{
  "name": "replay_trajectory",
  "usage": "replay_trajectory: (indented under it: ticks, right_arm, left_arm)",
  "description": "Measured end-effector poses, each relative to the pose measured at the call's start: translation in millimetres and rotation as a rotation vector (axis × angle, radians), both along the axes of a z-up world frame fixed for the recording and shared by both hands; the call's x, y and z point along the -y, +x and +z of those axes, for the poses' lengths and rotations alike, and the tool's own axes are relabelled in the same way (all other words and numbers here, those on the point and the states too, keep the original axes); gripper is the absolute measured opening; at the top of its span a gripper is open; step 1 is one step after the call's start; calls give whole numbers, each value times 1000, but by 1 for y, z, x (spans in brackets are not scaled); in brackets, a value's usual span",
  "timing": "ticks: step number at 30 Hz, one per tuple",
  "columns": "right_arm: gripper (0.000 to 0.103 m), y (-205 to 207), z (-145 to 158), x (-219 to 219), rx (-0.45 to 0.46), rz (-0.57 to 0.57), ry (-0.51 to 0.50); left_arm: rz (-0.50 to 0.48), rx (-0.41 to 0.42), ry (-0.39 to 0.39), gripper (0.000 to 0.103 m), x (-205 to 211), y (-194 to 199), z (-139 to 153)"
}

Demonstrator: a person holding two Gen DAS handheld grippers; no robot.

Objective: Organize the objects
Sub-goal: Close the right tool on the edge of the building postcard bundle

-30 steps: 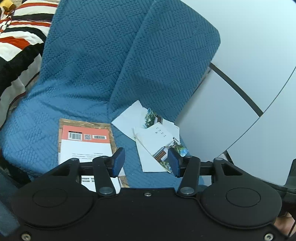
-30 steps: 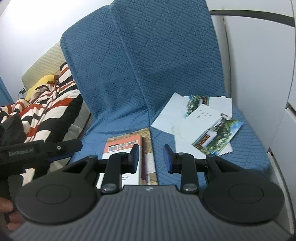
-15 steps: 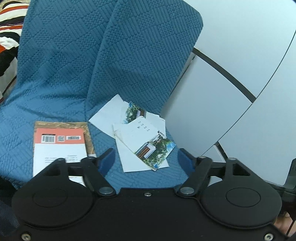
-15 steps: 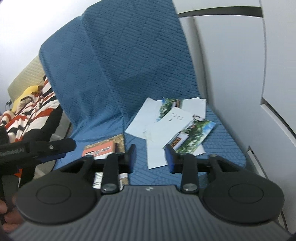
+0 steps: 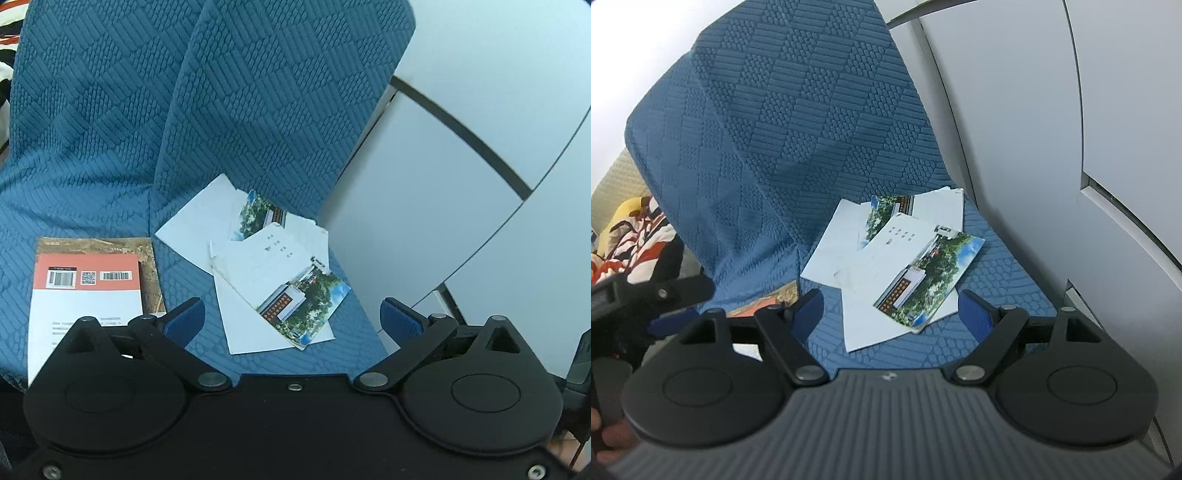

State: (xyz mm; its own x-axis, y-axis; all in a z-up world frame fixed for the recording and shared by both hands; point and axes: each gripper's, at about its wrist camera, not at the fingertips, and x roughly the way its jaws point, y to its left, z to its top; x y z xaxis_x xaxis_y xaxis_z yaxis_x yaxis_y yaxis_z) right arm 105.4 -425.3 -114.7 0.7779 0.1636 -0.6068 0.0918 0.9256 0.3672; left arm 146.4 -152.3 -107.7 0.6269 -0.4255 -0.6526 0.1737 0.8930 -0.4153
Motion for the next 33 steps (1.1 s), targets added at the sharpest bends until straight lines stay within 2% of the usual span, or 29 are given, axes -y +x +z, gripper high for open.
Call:
replay_trajectory:
  ticks: [7,11,16,18,23,30,33]
  right_arm:
    - [82,31,-25,18,-25,-17,31]
    - [81,50,-41,30,-46,-36,58]
    - [81,78,-58,44,-66,-40,80]
    - [80,90,-66,49,-78,-42,87]
    - [77,123,-85,60,-103,-33,89]
    - [73,171,-114,65,-149,24,52]
    - [70,189,-127,68,-156,28,20]
  left_arm:
    - [26,-39,36,100,20,30,-28]
    - [42,-83,44,96,33,51,-51]
    - [36,-149,36,84,49,81,-87]
    - [30,-175,25,69,56,92,-101]
    - [19,-227,-21,50,66,114,-131]
    - [-8,-288,-37,41,79,132,-163]
    - [-20,-302,-33,40,82,136,-171]
